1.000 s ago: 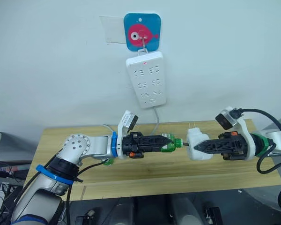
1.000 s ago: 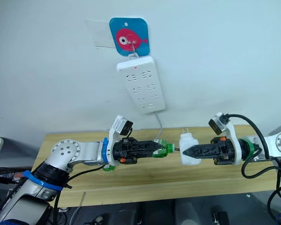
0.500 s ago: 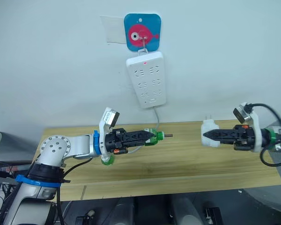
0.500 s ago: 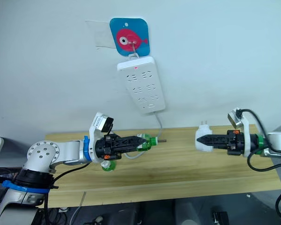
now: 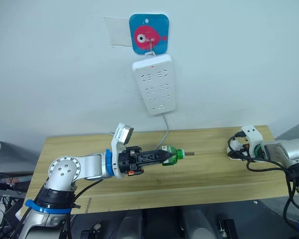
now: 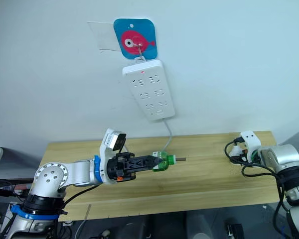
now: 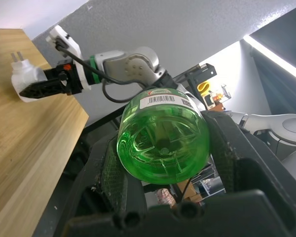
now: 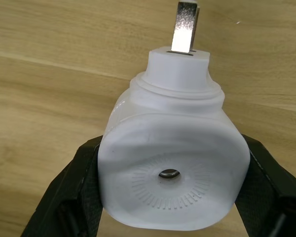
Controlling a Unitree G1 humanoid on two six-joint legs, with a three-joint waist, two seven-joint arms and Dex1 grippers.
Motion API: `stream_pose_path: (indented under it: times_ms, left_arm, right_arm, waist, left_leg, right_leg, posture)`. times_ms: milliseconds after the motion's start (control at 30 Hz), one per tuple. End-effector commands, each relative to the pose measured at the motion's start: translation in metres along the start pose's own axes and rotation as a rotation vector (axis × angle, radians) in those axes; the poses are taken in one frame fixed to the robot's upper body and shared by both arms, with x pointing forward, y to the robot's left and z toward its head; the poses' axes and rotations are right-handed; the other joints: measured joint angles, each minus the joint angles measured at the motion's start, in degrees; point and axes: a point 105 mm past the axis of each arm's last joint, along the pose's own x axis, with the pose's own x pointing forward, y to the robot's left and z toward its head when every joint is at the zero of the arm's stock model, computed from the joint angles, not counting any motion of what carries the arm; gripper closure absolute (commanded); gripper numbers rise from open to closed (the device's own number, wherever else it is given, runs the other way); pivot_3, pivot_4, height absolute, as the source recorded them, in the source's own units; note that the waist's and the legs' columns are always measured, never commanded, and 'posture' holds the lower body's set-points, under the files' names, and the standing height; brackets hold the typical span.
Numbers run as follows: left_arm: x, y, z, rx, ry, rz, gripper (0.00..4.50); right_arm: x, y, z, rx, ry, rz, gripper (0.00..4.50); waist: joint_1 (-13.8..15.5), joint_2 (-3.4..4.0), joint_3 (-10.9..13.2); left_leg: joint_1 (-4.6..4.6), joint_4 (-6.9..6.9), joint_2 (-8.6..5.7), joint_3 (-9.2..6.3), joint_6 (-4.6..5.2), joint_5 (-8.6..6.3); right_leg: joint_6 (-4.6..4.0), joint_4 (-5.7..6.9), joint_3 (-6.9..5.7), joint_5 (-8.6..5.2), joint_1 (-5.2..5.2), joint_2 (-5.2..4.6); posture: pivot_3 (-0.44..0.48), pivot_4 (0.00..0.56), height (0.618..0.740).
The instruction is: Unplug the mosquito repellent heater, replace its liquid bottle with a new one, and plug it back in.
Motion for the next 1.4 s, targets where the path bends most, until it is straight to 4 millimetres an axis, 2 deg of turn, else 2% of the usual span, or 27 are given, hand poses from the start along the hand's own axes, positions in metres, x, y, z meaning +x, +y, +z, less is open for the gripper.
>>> stream_pose_path:
  times_ms: [33, 200, 333, 533, 667, 700, 833, 1000, 1100, 1167, 1267, 1333, 1400]
  left_arm:
    - [-0.003, -0.009, 0.000, 0.037, 0.004, -0.017, 2.24]
    - [-0.008, -0.008, -0.005, 0.031, -0.001, -0.005, 2.24]
    - [-0.009, -0.008, -0.009, 0.028, -0.001, -0.008, 2.24]
    - [-0.007, -0.008, -0.010, 0.038, 0.006, -0.010, 2.24]
    - [-0.006, -0.007, -0.012, 0.036, 0.012, -0.012, 2.24]
    - [-0.006, -0.007, -0.013, 0.036, 0.014, -0.013, 2.24]
    - [-0.006, -0.006, -0.015, 0.038, 0.020, -0.013, 2.24]
    - [-0.007, -0.006, -0.014, 0.040, 0.016, -0.023, 2.24]
    - [-0.008, -0.005, -0.013, 0.041, 0.008, -0.026, 2.24]
    - [-0.006, -0.005, -0.014, 0.069, 0.001, -0.027, 2.24]
    - [0.001, -0.002, -0.008, 0.195, -0.051, 0.007, 2.24]
    - [0.009, -0.005, -0.005, 0.299, -0.073, 0.013, 2.24]
    - [0.019, -0.006, -0.002, 0.436, -0.095, 0.036, 2.24]
  right_arm:
    - [-0.003, 0.000, 0.006, 0.046, 0.010, 0.017, 1.46]
    - [-0.008, 0.010, -0.002, 0.081, 0.072, 0.058, 1.46]
    - [-0.012, 0.017, -0.017, 0.095, 0.129, 0.077, 1.46]
    - [-0.012, 0.011, -0.021, 0.082, 0.118, 0.054, 1.46]
    - [-0.013, 0.003, -0.019, 0.035, 0.094, 0.033, 0.15]
    - [-0.013, 0.003, -0.019, 0.030, 0.090, 0.030, 0.03]
    - [-0.014, 0.003, -0.017, 0.045, 0.083, 0.038, 0.03]
    - [-0.039, 0.001, -0.012, 0.074, 0.052, 0.047, 0.03]
    - [-0.062, 0.002, -0.015, 0.092, 0.024, 0.051, 0.03]
    - [-0.080, 0.014, -0.013, 0.142, -0.022, 0.103, 0.03]
    - [-0.103, 0.046, -0.002, 0.257, -0.223, 0.325, 0.03]
    - [-0.118, 0.075, 0.004, 0.315, -0.412, 0.530, 0.03]
    - [-0.143, 0.114, -0.001, 0.420, -0.566, 0.787, 0.03]
  waist:
    - [0.04, 0.02, 0.07]
    - [0.09, 0.10, 0.27]
    - [0.29, 0.11, 0.40]
    - [0.26, 0.08, 0.46]
    - [0.26, 0.10, 0.69]
    - [0.26, 0.10, 0.76]
    - [0.22, 0.09, 0.87]
    - [0.27, 0.12, 0.90]
    - [0.68, 0.13, 0.89]
    - [0.69, 0.12, 0.89]
    - [0.67, 0.13, 0.89]
    - [0.70, 0.12, 0.88]
    - [1.23, 0.22, 0.84]
  left_leg:
    - [0.00, 0.00, 0.00, -0.01, 0.01, 0.00]
    - [0.00, -0.01, -0.01, -0.05, 0.01, -0.01]
    - [0.00, 0.00, -0.02, -0.13, 0.02, -0.01]
    - [0.03, 0.00, -0.03, -0.11, 0.02, -0.01]
    - [0.03, -0.01, -0.03, -0.12, 0.02, -0.01]
    - [0.03, 0.00, -0.03, -0.11, 0.02, -0.01]
    - [0.03, 0.00, -0.02, -0.11, 0.02, -0.01]
    - [0.02, 0.00, -0.03, -0.11, 0.02, -0.01]
    - [0.01, -0.01, -0.04, -0.14, 0.02, -0.01]
    - [0.02, -0.01, -0.03, -0.14, 0.02, -0.01]
    - [0.04, -0.02, -0.01, -0.10, 0.01, -0.01]
    - [0.03, -0.03, 0.01, -0.13, 0.01, -0.01]
    - [0.02, -0.07, 0.07, -0.16, 0.01, -0.01]
  right_leg:
    - [0.00, 0.01, 0.00, 0.00, 0.00, 0.00]
    - [0.00, -0.01, 0.02, 0.00, 0.02, -0.03]
    - [0.00, -0.01, 0.03, 0.00, 0.06, -0.07]
    - [0.00, -0.01, 0.02, 0.00, 0.08, -0.07]
    - [0.00, -0.01, 0.02, 0.00, 0.08, -0.07]
    - [0.00, 0.00, 0.03, 0.00, 0.08, -0.07]
    - [-0.01, 0.00, 0.03, 0.00, 0.07, -0.07]
    - [0.00, 0.00, 0.03, 0.00, 0.07, -0.10]
    - [0.00, -0.02, 0.00, 0.00, 0.08, -0.11]
    - [0.00, -0.03, -0.01, 0.00, 0.09, -0.11]
    - [0.00, -0.02, 0.01, 0.00, 0.11, -0.09]
    - [-0.01, -0.03, 0.00, 0.01, 0.11, -0.08]
    - [-0.01, -0.07, -0.03, 0.01, 0.14, -0.03]
  posture:
    - [-0.079, 0.285, 0.740]
    - [-0.068, 0.295, 0.740]
    - [-0.066, 0.294, 0.740]
    - [-0.060, 0.299, 0.740]
    - [-0.062, 0.297, 0.740]
    - [-0.063, 0.294, 0.740]
    - [-0.068, 0.287, 0.740]
    - [-0.077, 0.274, 0.740]
    - [-0.091, 0.265, 0.740]
    - [-0.101, 0.260, 0.740]
    - [-0.119, 0.255, 0.740]
    - [-0.136, 0.251, 0.740]
    - [-0.138, 0.249, 0.740]
